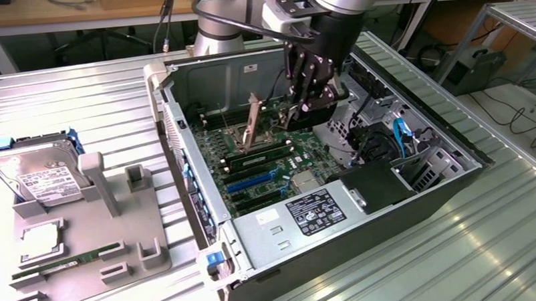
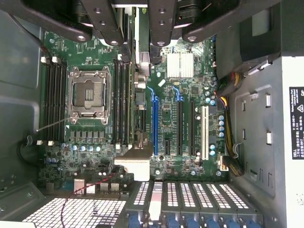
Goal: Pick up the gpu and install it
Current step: 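Insert the gpu into the slot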
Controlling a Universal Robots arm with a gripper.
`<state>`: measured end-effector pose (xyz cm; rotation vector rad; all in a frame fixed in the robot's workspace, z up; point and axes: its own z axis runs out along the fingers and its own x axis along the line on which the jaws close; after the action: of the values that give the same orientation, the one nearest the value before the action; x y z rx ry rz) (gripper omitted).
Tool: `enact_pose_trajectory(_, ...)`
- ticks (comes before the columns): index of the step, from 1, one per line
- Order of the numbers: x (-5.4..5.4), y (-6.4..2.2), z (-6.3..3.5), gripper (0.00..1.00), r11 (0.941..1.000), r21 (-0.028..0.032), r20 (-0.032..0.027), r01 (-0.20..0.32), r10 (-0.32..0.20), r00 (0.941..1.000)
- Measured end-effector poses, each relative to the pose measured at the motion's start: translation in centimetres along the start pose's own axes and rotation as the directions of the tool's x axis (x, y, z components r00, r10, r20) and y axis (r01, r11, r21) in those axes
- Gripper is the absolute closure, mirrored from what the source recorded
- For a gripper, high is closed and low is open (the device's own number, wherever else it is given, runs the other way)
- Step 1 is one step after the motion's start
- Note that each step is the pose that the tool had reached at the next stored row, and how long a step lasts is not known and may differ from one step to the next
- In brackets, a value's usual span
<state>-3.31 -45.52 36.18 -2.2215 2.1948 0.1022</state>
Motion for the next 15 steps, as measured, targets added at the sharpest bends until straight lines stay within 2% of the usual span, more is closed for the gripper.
enact_pose_trajectory(15,0.46,0.10,0.31,0.74,1.0000,0.0000,0.0001,0.000,0.000,1.0000)
